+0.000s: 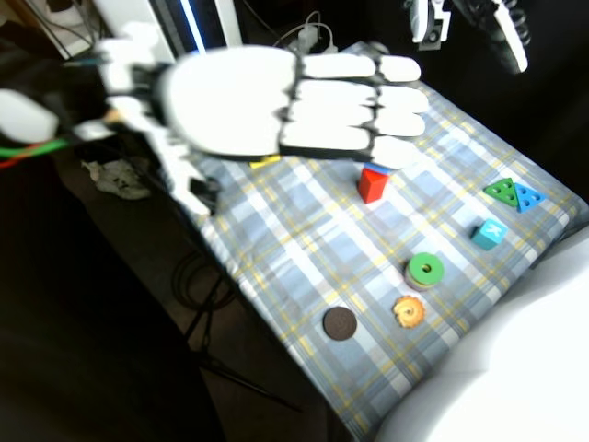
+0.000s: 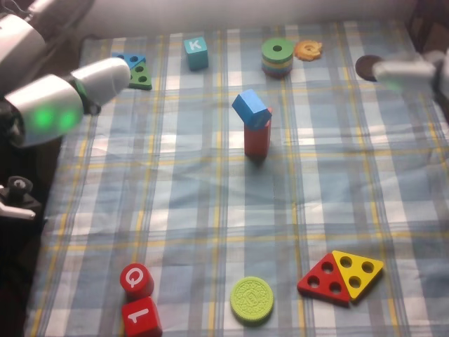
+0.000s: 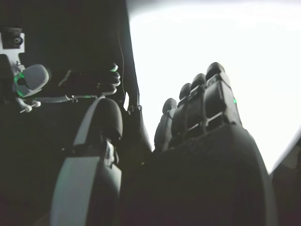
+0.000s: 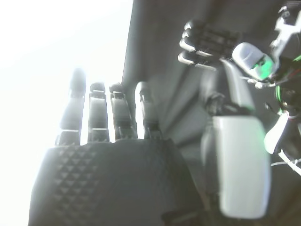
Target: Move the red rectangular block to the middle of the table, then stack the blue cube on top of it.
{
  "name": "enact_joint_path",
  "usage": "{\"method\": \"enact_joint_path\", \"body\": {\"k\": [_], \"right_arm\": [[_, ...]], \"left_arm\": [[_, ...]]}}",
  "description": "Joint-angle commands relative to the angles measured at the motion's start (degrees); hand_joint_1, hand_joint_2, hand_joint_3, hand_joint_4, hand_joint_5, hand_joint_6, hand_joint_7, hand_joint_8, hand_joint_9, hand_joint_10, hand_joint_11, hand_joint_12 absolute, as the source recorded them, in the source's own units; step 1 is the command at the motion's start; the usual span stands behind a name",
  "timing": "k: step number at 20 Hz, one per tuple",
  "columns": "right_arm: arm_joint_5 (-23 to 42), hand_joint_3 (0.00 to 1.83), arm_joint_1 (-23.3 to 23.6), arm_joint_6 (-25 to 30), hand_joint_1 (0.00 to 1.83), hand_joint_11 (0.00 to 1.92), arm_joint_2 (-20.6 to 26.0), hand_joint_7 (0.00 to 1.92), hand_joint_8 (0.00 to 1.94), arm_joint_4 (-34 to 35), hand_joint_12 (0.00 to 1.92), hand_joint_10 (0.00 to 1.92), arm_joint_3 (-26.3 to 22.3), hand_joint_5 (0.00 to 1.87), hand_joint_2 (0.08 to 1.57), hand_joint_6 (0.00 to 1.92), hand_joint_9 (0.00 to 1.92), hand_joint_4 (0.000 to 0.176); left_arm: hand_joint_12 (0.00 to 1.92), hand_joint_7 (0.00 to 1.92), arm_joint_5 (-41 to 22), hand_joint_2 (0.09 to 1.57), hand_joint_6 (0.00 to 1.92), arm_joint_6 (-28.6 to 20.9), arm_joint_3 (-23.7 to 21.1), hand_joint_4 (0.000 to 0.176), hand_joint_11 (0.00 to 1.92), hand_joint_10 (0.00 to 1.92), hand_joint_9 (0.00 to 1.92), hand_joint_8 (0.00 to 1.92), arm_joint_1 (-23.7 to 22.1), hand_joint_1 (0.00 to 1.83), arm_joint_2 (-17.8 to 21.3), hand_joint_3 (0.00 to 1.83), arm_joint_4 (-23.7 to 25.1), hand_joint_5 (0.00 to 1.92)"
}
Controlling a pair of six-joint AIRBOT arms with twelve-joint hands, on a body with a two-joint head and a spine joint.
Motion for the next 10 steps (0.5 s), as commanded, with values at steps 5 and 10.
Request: {"method": "enact_joint_path", "body": {"k": [5, 10], "right_arm": [[30.1, 0.00, -13.9, -1.1, 0.68, 0.00, 3.7, 0.00, 0.00, 13.3, 0.00, 0.00, -3.7, 0.00, 1.17, 0.00, 0.00, 0.080], [48.3, 0.00, -27.4, -0.6, 0.45, 0.00, 5.3, 0.00, 0.00, 22.2, 0.00, 0.00, -7.0, 0.00, 1.10, 0.00, 0.00, 0.058]], "left_arm": [[0.00, 0.00, -14.1, 1.38, 0.00, -4.3, 0.1, 0.086, 0.00, 0.00, 0.00, 0.00, 1.4, 0.33, 0.7, 0.01, 0.8, 0.00], [0.00, 0.00, -23.8, 1.42, 0.00, -11.5, 0.4, 0.119, 0.00, 0.00, 0.00, 0.00, 4.1, 0.11, 1.4, 0.02, 0.2, 0.00]]}}
